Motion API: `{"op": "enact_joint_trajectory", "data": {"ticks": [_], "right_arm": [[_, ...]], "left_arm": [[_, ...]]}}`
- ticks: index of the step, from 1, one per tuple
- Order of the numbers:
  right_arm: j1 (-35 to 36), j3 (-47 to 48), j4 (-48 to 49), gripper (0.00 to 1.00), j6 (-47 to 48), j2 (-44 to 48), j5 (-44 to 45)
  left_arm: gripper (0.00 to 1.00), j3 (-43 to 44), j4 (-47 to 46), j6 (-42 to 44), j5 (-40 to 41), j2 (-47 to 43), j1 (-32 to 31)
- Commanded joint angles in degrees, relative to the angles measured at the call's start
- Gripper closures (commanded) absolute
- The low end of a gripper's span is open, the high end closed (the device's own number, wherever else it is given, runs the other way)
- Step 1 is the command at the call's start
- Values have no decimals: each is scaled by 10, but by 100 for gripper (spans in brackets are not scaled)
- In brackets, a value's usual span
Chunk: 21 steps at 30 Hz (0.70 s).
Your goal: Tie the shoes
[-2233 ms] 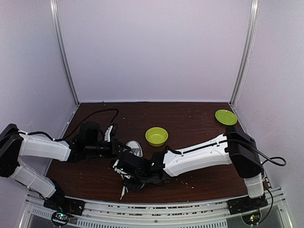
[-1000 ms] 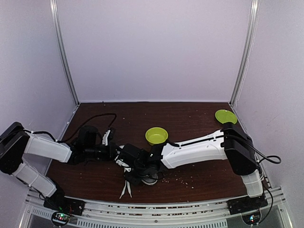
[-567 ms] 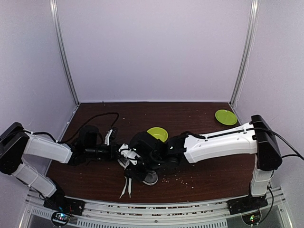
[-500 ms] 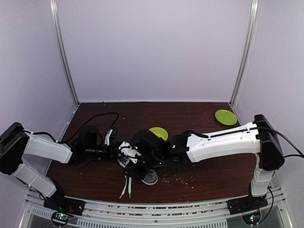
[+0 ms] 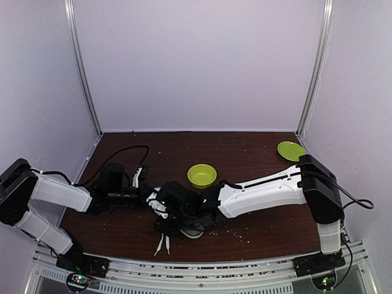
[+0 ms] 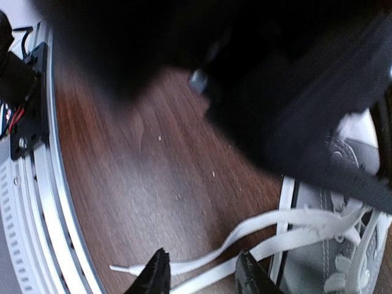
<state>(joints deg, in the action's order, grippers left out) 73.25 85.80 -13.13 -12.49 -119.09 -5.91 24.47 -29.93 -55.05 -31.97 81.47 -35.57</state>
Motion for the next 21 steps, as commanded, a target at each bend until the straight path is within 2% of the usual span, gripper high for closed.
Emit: {"op": "enact_joint_trajectory", "data": {"ticks": [1, 8, 15, 21], "right_arm": [[2, 41, -24, 66, -25, -41, 15], [3, 49, -54, 66, -51, -47, 56], [2, -56, 45, 60, -40, 37, 45], [3, -78, 54, 58, -51, 60, 36]], "left_arm": [[100, -8, -71, -30, -24, -9, -5], [100, -29, -121, -61, -10, -3, -5], [100, -41, -158, -84, 0, 3, 9], [100, -46, -164, -84, -21, 12, 14]]}}
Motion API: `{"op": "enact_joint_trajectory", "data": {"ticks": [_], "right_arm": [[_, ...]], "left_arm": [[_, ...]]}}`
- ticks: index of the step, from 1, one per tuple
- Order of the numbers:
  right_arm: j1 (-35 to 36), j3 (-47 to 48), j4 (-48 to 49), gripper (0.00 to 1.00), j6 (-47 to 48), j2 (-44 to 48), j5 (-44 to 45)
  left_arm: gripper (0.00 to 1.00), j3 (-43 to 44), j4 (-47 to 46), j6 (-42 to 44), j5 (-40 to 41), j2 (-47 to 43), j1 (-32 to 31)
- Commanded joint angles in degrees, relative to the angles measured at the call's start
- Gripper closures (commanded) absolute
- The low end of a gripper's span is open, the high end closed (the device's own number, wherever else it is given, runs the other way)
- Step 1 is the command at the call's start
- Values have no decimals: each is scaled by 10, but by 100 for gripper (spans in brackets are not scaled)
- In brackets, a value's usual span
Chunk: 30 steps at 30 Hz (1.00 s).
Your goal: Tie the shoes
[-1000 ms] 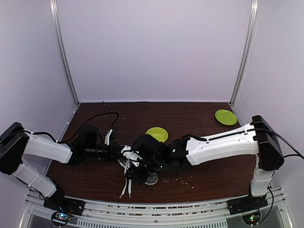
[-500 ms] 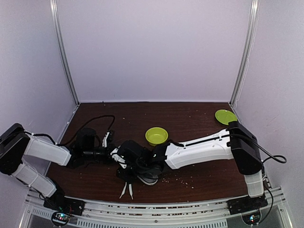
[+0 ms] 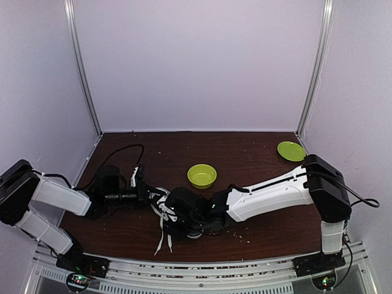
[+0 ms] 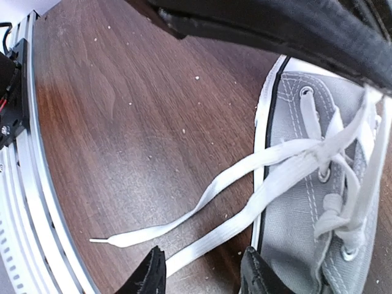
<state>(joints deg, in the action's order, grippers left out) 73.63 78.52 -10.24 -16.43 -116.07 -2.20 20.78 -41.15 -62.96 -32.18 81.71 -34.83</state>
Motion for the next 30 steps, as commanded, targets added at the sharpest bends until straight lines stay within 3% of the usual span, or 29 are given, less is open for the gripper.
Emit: {"op": "enact_joint_trajectory", "data": {"ticks": [1, 7, 14, 30], "right_arm": [[-1, 3, 19, 58, -12, 20, -6], [2, 85, -48, 61, -25, -45, -25], [1, 72, -28, 61, -83, -59, -32], [2, 121, -61, 65, -183, -125, -11]], "left_arm": [[100, -10, -56, -6, -24, 13, 7], [100, -19, -111, -27, -51, 43, 18], [100, -56, -230, -85, -48, 80, 23], [100, -32, -113, -41, -42, 34, 23]]}}
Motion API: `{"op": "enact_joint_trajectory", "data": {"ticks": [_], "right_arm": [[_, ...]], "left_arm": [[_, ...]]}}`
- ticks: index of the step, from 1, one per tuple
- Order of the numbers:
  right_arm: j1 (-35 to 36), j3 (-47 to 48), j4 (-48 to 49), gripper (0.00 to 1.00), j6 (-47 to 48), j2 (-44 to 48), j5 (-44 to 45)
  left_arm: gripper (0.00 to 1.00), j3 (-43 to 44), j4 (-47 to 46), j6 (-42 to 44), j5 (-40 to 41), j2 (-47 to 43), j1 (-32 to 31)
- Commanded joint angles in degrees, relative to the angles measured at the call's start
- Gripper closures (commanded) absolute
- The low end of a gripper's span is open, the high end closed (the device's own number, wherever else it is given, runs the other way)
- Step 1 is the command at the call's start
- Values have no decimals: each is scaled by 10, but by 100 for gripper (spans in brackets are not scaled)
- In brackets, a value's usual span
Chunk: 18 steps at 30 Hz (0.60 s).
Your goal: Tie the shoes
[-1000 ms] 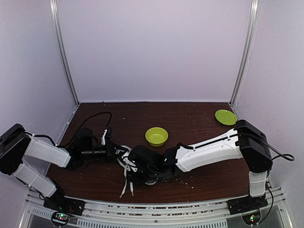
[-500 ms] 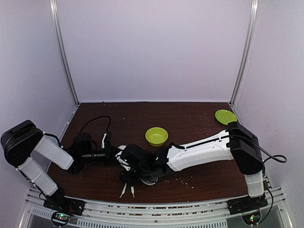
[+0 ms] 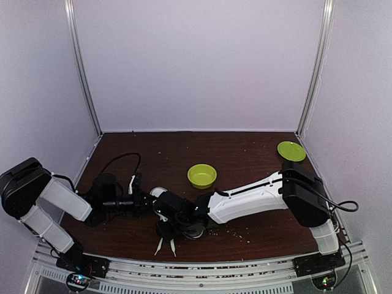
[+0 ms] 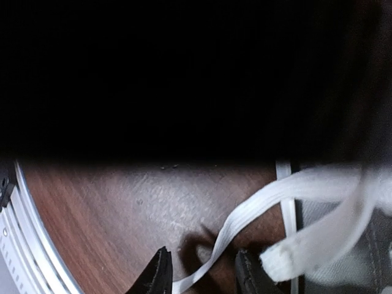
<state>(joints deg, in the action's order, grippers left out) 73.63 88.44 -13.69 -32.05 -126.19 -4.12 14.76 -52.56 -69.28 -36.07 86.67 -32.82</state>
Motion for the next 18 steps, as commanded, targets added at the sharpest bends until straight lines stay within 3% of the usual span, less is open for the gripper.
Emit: {"op": "enact_joint_trajectory", "data": {"ticks": [1, 5, 9, 13, 18], "right_arm": [[2, 28, -35, 66, -30, -29, 12], [2, 47, -77, 77, -42, -39, 44], [2, 49, -98, 99, -50, -37, 67], [3, 38, -87, 100, -31, -13, 57], [2, -33, -29, 100, -10, 85, 28]], "left_arm": [[100, 30, 2, 23, -5, -14, 3], [100, 33, 4, 26, -7, -12, 2], [100, 38, 16, 35, -8, -13, 2], [100, 50, 60, 66, -8, -23, 3], [100, 87, 176, 147, -15, -47, 3]]}}
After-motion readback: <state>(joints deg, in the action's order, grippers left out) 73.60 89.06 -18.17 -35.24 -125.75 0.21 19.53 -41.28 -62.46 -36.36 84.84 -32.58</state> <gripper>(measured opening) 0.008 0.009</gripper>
